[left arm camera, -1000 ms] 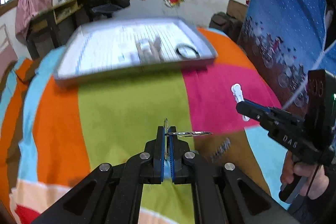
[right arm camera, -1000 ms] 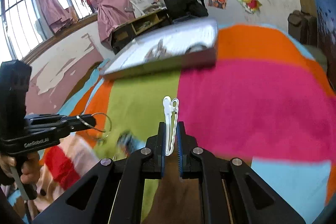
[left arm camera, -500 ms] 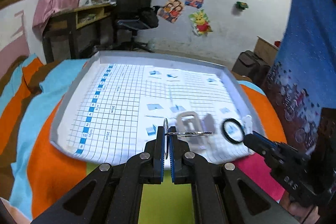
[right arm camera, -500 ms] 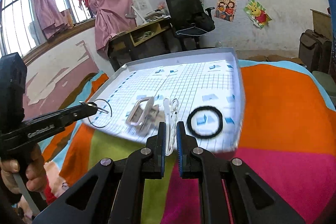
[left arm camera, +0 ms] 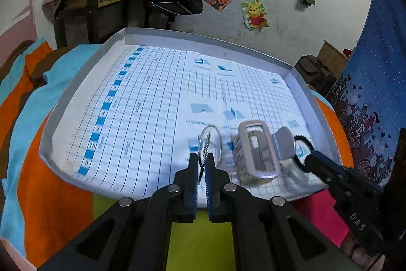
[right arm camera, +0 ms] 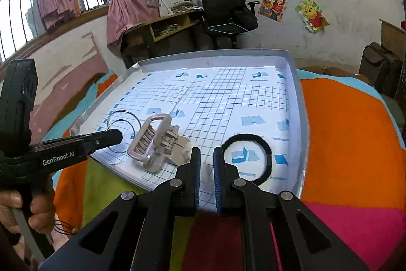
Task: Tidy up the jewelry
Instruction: 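Carry the rings and white hair clip into the tray and open both tools, then move both open tools back over the remaining jewelry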
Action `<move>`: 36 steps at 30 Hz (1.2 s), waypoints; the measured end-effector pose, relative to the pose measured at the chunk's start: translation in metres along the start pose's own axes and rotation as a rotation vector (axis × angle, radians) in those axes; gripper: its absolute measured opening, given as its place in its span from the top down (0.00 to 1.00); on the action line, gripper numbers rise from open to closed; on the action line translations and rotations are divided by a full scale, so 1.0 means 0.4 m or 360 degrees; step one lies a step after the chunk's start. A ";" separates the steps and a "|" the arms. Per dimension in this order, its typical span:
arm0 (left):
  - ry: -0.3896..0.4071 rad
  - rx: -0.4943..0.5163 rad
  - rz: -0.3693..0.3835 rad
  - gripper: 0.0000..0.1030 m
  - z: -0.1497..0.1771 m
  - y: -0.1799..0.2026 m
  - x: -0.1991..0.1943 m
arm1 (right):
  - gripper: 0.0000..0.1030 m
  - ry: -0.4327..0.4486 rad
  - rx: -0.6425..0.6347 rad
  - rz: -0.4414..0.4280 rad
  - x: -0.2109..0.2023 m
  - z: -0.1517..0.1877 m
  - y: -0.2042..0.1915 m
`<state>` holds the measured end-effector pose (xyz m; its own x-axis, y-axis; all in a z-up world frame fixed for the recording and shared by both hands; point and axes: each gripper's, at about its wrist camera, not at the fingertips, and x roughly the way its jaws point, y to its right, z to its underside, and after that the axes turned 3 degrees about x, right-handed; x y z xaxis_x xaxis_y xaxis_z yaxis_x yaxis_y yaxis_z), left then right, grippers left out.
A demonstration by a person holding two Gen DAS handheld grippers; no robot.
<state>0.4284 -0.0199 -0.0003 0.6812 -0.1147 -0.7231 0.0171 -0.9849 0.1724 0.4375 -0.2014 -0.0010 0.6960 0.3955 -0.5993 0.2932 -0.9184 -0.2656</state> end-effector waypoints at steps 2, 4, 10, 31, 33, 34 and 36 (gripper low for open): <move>0.0024 -0.0004 0.0003 0.94 0.011 -0.003 -0.016 | 0.90 0.0014 0.0001 0.0015 -0.018 0.004 0.001; 0.0048 -0.0009 0.0014 0.93 0.020 -0.004 -0.034 | 0.89 0.0041 -0.0011 0.0039 -0.039 0.010 0.003; 0.0148 0.0020 0.0039 0.68 0.057 0.010 -0.119 | 0.64 0.0203 -0.0031 0.0097 -0.152 0.025 -0.004; 0.0801 0.0030 -0.0140 0.00 0.272 0.050 -0.574 | 0.03 0.0726 -0.0036 0.0102 -0.622 0.150 -0.096; 0.0816 0.0048 -0.0131 0.00 0.295 0.050 -0.602 | 0.03 0.0759 -0.0033 0.0111 -0.657 0.176 -0.109; 0.0825 0.0056 -0.0130 0.00 0.305 0.049 -0.615 | 0.03 0.0775 -0.0041 0.0120 -0.676 0.192 -0.117; 0.0831 0.0095 -0.0127 0.00 0.329 0.050 -0.636 | 0.03 0.0804 -0.0054 0.0138 -0.704 0.216 -0.131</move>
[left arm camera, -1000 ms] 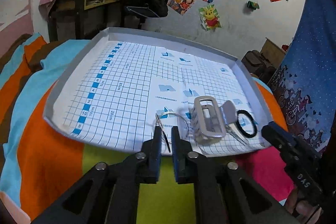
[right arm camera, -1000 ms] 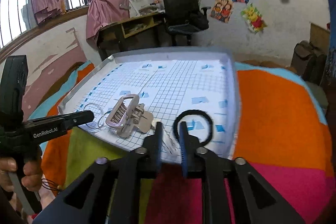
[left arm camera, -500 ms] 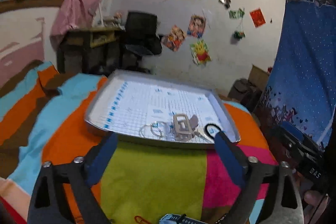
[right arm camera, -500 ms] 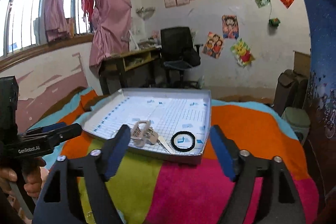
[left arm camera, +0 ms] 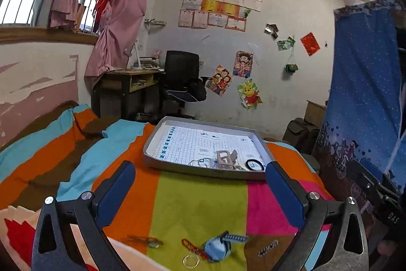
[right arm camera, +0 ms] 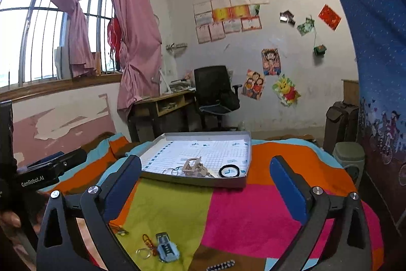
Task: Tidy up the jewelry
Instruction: 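Move both open tools back over the remaining jewelry, then grasp the black cord with the left tool while the right tool grasps the blue smartwatch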
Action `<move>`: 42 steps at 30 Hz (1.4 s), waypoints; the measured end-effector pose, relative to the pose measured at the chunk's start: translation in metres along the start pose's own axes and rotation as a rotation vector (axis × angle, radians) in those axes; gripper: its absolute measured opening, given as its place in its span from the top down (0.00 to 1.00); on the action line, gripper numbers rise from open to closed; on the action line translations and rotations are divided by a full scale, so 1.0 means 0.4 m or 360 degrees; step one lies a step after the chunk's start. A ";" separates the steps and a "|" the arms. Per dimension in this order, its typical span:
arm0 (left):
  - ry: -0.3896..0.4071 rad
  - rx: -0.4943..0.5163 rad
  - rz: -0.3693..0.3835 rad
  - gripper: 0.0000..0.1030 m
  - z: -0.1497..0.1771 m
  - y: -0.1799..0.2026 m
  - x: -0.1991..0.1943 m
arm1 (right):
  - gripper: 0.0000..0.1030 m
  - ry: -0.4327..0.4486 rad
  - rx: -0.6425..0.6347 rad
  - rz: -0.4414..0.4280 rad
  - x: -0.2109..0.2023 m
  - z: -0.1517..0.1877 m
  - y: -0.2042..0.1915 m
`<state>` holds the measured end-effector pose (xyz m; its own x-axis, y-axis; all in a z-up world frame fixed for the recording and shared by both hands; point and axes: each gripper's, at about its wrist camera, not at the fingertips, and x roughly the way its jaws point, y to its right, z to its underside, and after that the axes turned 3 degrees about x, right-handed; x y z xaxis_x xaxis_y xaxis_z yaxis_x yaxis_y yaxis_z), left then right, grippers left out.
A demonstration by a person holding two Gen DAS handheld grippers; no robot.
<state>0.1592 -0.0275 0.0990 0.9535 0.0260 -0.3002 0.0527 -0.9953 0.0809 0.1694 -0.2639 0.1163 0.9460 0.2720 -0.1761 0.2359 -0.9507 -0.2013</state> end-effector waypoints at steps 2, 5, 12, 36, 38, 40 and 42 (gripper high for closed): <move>-0.0020 0.0046 0.0047 0.00 0.013 -0.002 -0.017 | 0.03 0.0020 -0.0008 0.0020 -0.039 0.012 -0.012; -0.0059 0.0089 0.0069 0.00 0.041 -0.017 -0.031 | 0.03 0.0025 0.0016 0.0041 -0.085 0.032 -0.033; -0.0095 0.0114 0.0055 0.00 0.151 -0.084 -0.069 | 0.03 0.0056 0.0067 0.0165 -0.154 0.124 -0.072; -0.0257 0.0161 -0.0102 0.00 0.325 -0.187 -0.024 | 0.03 -0.0327 -0.0021 0.0136 -0.043 0.389 -0.111; -0.0267 0.0159 -0.0096 0.00 0.331 -0.187 -0.020 | 0.03 -0.0358 -0.0026 0.0128 -0.030 0.401 -0.111; -0.0281 0.0165 -0.0090 0.00 0.337 -0.185 -0.014 | 0.03 -0.0376 -0.0029 0.0120 -0.022 0.409 -0.110; -0.0293 0.0171 -0.0091 0.00 0.343 -0.184 -0.008 | 0.03 -0.0392 -0.0035 0.0120 -0.013 0.413 -0.114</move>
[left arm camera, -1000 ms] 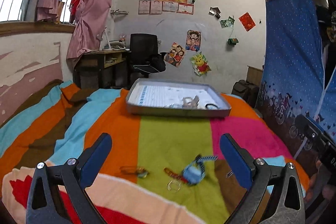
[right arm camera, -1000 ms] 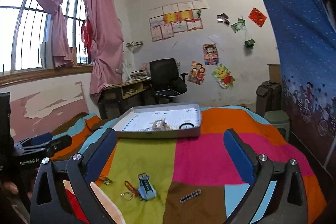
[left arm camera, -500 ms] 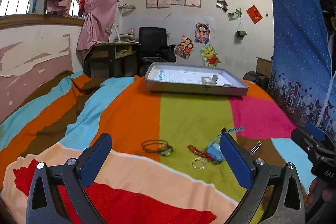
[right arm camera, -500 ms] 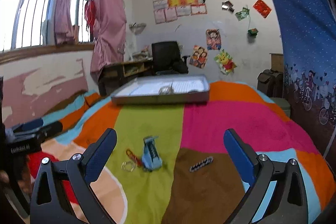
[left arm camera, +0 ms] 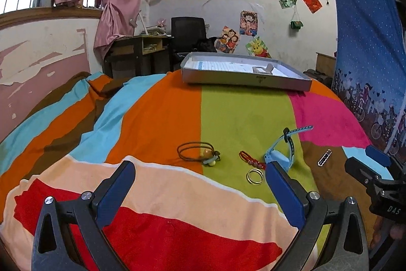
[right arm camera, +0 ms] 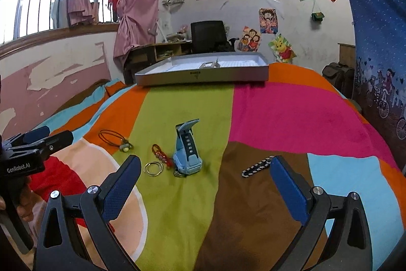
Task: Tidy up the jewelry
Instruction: 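Grasp the black cord with the left tool while the right tool grasps the blue smartwatch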
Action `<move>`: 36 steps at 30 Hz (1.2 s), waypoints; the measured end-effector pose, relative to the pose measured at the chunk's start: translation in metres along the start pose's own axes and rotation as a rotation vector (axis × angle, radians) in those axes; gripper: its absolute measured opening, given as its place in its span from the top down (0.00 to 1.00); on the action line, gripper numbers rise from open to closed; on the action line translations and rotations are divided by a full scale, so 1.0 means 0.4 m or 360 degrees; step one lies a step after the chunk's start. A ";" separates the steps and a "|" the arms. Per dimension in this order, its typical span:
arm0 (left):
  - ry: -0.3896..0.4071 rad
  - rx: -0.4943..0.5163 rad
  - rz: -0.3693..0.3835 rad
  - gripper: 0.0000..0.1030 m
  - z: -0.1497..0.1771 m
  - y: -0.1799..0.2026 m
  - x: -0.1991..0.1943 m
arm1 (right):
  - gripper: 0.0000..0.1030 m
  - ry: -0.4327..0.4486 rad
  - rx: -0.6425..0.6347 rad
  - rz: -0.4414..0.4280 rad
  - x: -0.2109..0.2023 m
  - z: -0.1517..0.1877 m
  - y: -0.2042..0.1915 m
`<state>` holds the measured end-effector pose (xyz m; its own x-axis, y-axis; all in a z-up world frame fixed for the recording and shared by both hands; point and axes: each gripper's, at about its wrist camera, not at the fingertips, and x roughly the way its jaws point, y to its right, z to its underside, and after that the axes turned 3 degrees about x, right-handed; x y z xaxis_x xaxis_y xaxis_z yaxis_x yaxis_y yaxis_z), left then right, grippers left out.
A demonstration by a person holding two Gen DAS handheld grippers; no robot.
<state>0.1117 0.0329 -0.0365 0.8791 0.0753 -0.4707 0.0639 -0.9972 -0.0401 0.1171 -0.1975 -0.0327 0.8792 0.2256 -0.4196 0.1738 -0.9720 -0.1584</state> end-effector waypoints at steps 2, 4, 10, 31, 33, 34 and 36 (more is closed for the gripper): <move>-0.0015 -0.0011 0.0000 0.00 0.002 -0.004 0.009 | 0.03 -0.0016 -0.0007 0.0001 0.007 -0.001 -0.003; -0.0031 -0.0023 0.0002 0.00 0.003 -0.010 0.018 | 0.03 -0.0036 -0.0011 0.0000 0.016 -0.001 -0.005; -0.0112 -0.0077 -0.0003 0.00 0.002 -0.040 0.053 | 0.03 -0.0095 -0.0029 -0.0006 0.036 0.012 -0.014; -0.0274 0.0039 0.0148 0.00 -0.038 -0.131 0.253 | 0.03 -0.0322 0.0064 -0.0188 0.240 -0.012 -0.021; -0.0286 0.0086 0.0193 0.00 -0.041 -0.126 0.278 | 0.03 -0.0347 0.0079 -0.0224 0.274 -0.015 -0.023; -0.0296 0.0109 0.0214 0.00 -0.043 -0.123 0.293 | 0.04 -0.0368 0.0080 -0.0232 0.290 -0.014 -0.024; -0.0300 0.0124 0.0238 0.02 -0.043 -0.124 0.308 | 0.16 -0.0401 0.0069 -0.0238 0.318 -0.010 -0.027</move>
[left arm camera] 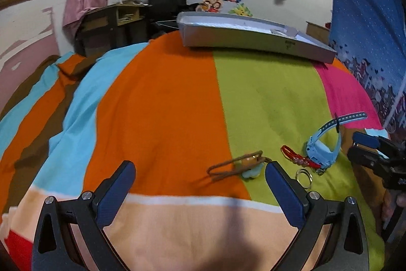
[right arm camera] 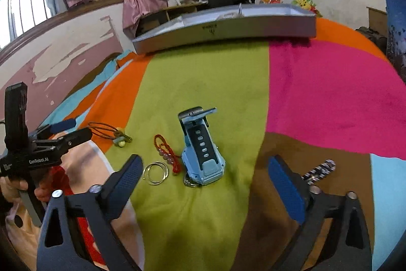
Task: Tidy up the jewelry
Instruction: 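Grasp the black cord with the left tool while the right tool grasps the blue smartwatch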
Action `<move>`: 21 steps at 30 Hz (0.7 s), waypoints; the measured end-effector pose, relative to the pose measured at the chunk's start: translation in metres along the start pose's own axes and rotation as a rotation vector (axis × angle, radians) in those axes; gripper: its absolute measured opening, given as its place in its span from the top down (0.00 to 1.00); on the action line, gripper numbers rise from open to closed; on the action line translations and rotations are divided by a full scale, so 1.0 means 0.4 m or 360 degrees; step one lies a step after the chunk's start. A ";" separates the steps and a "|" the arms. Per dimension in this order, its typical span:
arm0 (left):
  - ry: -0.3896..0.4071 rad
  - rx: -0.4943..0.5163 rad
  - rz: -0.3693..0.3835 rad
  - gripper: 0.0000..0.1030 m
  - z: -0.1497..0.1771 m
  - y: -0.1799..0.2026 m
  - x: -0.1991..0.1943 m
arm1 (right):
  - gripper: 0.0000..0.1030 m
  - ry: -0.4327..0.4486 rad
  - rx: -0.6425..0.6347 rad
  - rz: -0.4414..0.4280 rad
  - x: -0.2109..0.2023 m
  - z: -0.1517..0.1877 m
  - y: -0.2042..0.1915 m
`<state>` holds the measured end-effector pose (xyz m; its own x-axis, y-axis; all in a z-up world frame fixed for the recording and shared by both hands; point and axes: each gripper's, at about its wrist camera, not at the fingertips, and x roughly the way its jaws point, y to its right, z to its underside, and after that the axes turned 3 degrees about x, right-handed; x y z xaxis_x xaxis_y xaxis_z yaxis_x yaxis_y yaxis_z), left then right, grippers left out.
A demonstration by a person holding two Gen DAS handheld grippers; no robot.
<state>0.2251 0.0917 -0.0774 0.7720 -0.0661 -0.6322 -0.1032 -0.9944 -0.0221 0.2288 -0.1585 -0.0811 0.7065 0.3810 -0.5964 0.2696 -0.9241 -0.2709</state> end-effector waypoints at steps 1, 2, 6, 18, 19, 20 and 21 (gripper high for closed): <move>0.0000 0.0002 0.0026 0.09 -0.002 -0.002 0.006 | 0.22 -0.0012 -0.0009 0.0004 0.011 0.000 0.000; -0.0011 0.0002 0.0068 0.17 -0.004 -0.004 0.014 | 0.30 -0.0023 -0.0017 0.0009 0.022 -0.002 0.000; -0.0047 0.0005 0.0190 0.32 -0.001 -0.005 0.029 | 0.39 -0.0055 -0.0012 -0.0020 0.057 -0.003 0.000; -0.0132 0.0139 0.0269 0.94 -0.028 0.042 0.002 | 0.80 -0.0079 -0.0072 -0.0044 0.091 0.015 -0.032; -0.0152 0.0123 0.0280 0.95 -0.032 0.043 -0.002 | 0.81 -0.0076 -0.0068 -0.0048 0.089 0.016 -0.031; -0.0182 0.0101 0.0290 0.96 -0.037 0.046 -0.006 | 0.81 -0.0073 -0.0067 -0.0049 0.087 0.016 -0.031; -0.0214 0.0079 0.0306 0.96 -0.042 0.049 -0.010 | 0.81 -0.0069 -0.0066 -0.0054 0.083 0.015 -0.030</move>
<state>0.2305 0.0711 -0.0624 0.6453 -0.2388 -0.7257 -0.2736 -0.9591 0.0723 0.2450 -0.1347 -0.1023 0.6679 0.4121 -0.6198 0.3204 -0.9108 -0.2603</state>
